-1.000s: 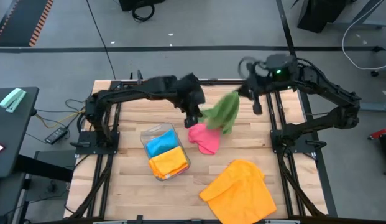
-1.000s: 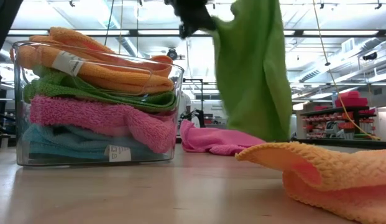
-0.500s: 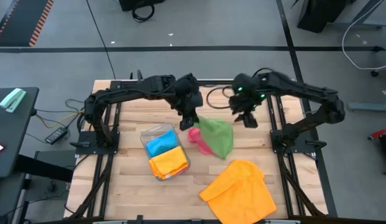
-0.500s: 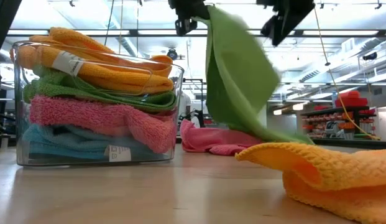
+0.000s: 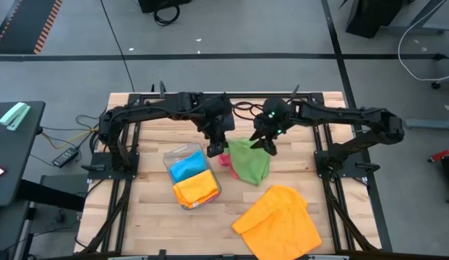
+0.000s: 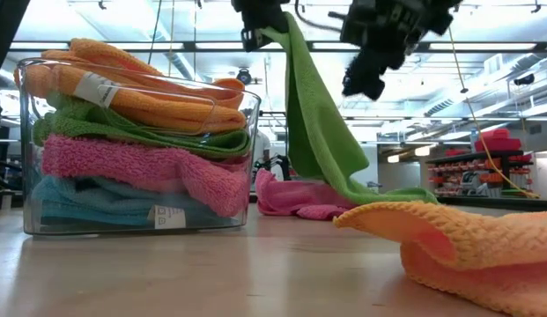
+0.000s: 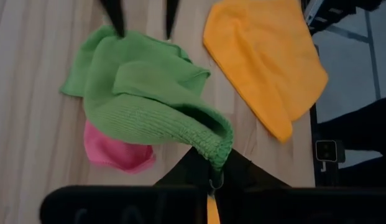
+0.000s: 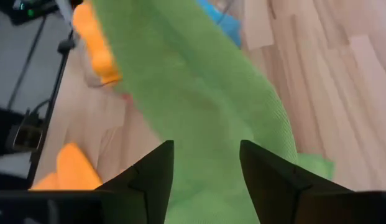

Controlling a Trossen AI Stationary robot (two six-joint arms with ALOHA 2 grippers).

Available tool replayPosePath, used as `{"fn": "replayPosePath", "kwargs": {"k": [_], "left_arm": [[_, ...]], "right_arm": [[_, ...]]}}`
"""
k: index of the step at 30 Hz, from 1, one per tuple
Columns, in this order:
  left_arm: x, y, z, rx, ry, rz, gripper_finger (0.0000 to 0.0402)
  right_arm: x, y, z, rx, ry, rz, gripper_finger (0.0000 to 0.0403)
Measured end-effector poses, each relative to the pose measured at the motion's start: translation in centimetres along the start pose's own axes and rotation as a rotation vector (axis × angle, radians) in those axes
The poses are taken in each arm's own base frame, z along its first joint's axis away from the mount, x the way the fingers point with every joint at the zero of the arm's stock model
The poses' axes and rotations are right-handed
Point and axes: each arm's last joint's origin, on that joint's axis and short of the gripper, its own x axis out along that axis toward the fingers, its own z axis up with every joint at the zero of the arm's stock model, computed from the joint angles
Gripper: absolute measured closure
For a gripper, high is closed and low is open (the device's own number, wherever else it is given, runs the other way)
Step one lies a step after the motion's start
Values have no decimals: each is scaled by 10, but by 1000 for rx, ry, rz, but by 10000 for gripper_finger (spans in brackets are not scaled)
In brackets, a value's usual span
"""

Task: Fold microfiber towels
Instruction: Fold the green towel

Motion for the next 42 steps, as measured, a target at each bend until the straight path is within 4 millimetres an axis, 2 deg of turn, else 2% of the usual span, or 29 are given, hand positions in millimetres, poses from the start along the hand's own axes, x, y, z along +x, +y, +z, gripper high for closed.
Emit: {"fn": "replayPosePath", "kwargs": {"k": [6, 11, 14, 20, 27, 31, 36, 42], "left_arm": [[1, -2, -1, 11, 13, -3, 390], [1, -2, -1, 11, 13, -2, 388], [1, -2, -1, 14, 9, -3, 376], [1, -2, -1, 14, 7, -2, 392], [1, -2, -1, 14, 7, -3, 377], [0, -2, -1, 14, 5, -2, 388], [0, -2, 0, 18, -4, -3, 389], [0, -1, 2, 23, -25, -2, 381]], "right_arm": [[27, -13, -35, 162, 30, 24, 201], [41, -17, -70, 206, 113, 71, 201], [49, -20, -82, 203, 65, 85, 201], [56, -25, -89, 180, -98, 81, 201], [60, -27, -109, 240, -26, 67, 201], [61, -30, -116, 239, -51, 65, 201], [61, -32, -110, 217, -154, 68, 201], [74, -34, -110, 278, -130, 127, 201]]}}
